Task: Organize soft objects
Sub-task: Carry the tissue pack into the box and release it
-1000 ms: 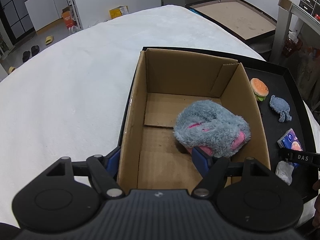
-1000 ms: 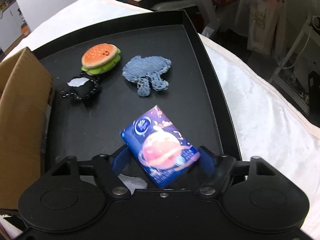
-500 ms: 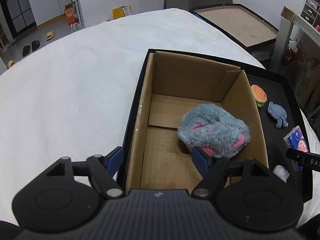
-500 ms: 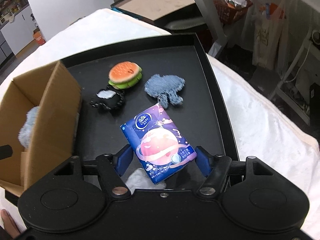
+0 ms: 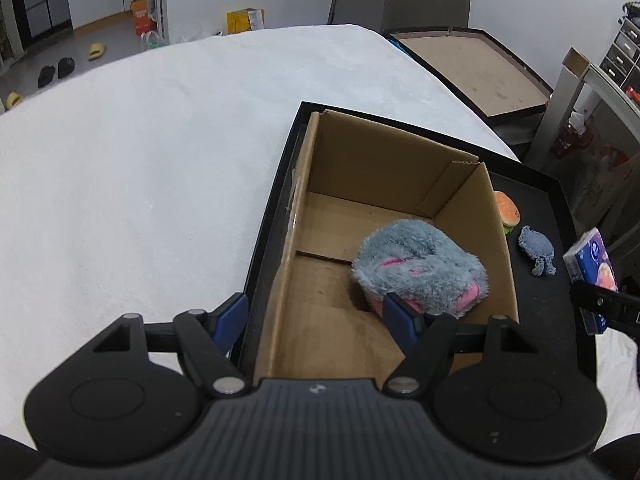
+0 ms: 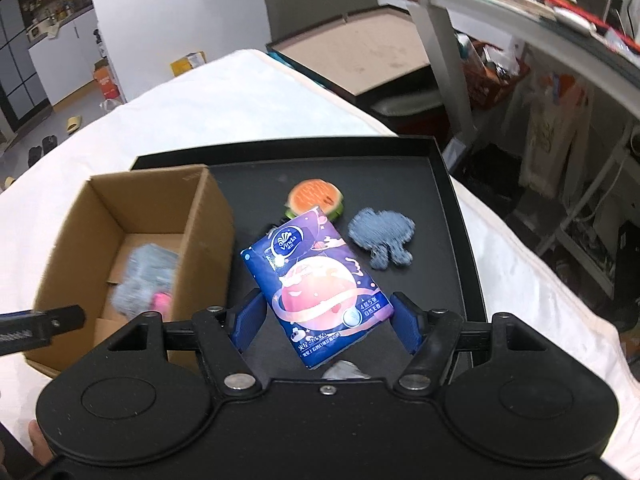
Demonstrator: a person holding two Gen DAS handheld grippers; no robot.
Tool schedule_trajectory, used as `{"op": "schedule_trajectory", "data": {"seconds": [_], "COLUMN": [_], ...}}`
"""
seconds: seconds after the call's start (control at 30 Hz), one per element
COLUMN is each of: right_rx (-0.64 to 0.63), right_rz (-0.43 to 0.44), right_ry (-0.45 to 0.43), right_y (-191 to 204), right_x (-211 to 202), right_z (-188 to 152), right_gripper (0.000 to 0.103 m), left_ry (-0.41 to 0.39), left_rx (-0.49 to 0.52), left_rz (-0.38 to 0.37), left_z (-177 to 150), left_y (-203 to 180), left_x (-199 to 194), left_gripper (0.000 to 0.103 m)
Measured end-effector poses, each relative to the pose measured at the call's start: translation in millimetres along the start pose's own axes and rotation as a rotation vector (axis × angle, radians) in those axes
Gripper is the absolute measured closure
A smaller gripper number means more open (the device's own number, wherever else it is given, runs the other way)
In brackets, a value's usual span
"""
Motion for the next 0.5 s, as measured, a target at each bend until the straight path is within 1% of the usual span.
{"op": "schedule_trajectory", "data": {"seconds": [0.33, 0.43, 0.5], "right_rx": [-0.061, -0.075, -0.088], "right_rz": [-0.002, 0.002, 0.004], "right_ry": [-0.04, -0.046, -0.049], "right_y": [40, 52, 59], "right_x": [-19, -21, -22], "right_z": [12, 14, 16], "right_gripper": [0.037, 0.037, 0.037], "left_ry": [0.008, 0.009, 0.01], "left_rx": [-0.026, -0.033, -0.038], "left_rz": [-0.054, -0.064, -0.072], "left_z": [-3, -4, -4], "left_y": [8, 10, 12], "left_x": [-2, -2, -1], "left_gripper": [0.033, 0.037, 0.043]}}
Point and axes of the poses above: each gripper's, at about its wrist camera, not at the fingertips, and x roughly the way its jaws point, y to its left, z to its top, the point moved 6 cm from there along x, roughly the way its jaws point, and after that the axes turned 9 degrees about y, right-handed, at the moved point
